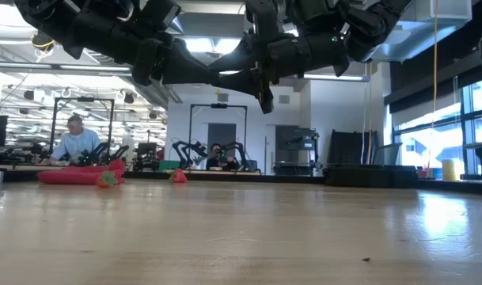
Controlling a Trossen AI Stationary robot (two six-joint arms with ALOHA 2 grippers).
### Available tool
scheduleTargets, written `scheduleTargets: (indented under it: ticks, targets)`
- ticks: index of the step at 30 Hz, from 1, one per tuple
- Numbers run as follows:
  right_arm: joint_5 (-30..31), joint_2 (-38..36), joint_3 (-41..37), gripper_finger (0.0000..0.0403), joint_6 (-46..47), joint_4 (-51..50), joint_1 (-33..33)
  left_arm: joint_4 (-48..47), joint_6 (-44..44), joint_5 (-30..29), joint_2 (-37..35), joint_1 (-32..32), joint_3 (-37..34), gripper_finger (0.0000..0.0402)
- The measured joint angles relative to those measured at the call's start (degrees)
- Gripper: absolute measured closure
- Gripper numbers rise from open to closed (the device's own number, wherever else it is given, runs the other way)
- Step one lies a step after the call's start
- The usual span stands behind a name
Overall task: Pick and placing Produce into tupperware
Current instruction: Put the black raspberry into the black bin
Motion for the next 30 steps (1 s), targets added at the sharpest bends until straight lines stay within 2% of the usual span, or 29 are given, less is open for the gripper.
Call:
scheduleTargets:
  ticks: [8, 12, 25, 30]
  targets:
    - [-0.42, 0.0, 0.0, 0.0311, -0.4, -0.23, -0.84, -0.67, -0.39, -0.21, 0.0, -0.15, 0.0, 0.0259]
    - [-1.35, 0.0, 0.0, 0.0321, -0.25, -0.26, -0.83, -0.77, -0.38, 0.14, 0.0, -0.24, 0.0, 0.0251]
    - [-1.7, 0.0, 0.0, 0.0329, -0.08, -0.5, -0.76, -0.8, -0.22, -0.12, 0.0, -0.22, 0.02, 0.0307]
    - [-2.09, 0.02, 0.0, 0.033, 0.0, -0.32, -0.76, -0.84, -0.23, -0.24, -0.02, -0.22, 0.02, 0.031]
